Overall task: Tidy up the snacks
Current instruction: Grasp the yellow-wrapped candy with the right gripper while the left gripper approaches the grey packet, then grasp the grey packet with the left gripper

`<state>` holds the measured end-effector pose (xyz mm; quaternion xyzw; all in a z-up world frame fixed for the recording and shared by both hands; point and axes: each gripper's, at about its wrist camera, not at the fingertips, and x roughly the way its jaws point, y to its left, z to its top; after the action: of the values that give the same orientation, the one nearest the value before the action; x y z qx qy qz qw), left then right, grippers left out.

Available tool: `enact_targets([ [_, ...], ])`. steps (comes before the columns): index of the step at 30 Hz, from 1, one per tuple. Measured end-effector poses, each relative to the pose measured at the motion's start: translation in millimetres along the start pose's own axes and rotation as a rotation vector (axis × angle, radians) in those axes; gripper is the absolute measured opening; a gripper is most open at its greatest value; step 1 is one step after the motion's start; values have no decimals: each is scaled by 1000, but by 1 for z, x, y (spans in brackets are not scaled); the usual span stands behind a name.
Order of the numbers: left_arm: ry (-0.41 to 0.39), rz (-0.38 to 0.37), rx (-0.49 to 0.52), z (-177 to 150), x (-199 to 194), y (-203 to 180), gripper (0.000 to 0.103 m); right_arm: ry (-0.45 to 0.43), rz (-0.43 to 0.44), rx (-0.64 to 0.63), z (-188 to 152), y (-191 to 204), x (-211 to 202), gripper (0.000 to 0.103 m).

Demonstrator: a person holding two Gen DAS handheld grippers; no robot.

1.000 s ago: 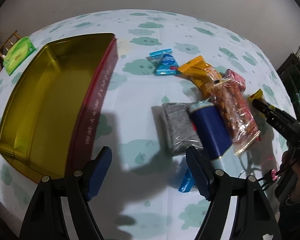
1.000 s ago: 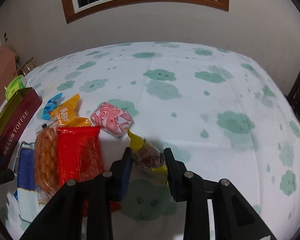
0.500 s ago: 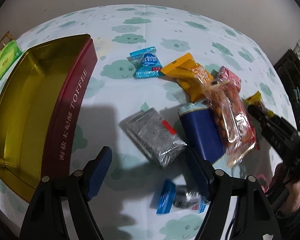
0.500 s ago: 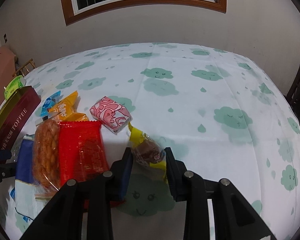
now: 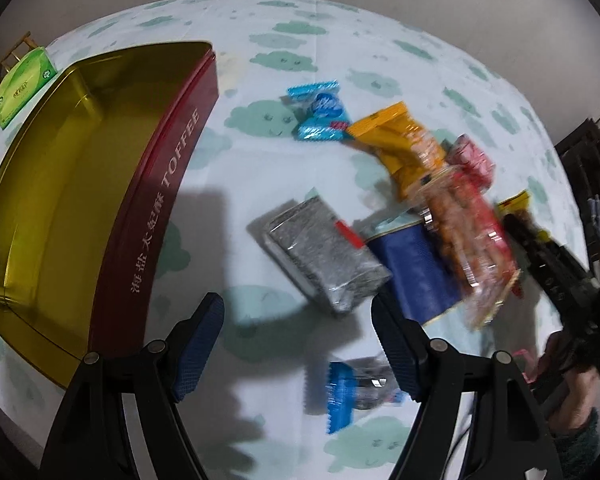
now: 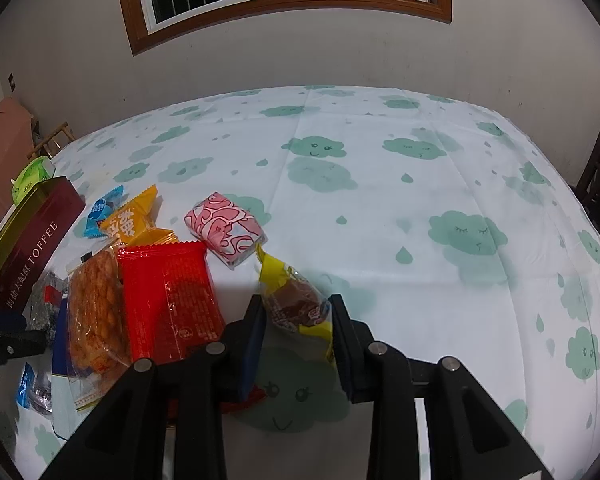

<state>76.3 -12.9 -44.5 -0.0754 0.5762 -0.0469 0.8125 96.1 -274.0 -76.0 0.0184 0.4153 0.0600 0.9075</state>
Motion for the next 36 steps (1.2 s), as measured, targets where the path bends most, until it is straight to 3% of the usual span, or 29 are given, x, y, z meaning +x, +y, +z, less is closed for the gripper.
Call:
enact_targets([
  [5,-31,-35,-34,13,-10,-10,72,0,1,1,0,0,0,32],
  [9,-6,-12,-102,27,2,-7,54,-1,2,2,0,-1,0,32],
  [15,25,-10,-177,30,16,-1,50,-2,10,9,0,0,0,32],
  [24,31,10,-84,27,14,-1,33,-2,13,12,0,-1,0,32],
  [36,40,62,50,24,19,-3,32,-1,-3,0,0,1,1,32],
])
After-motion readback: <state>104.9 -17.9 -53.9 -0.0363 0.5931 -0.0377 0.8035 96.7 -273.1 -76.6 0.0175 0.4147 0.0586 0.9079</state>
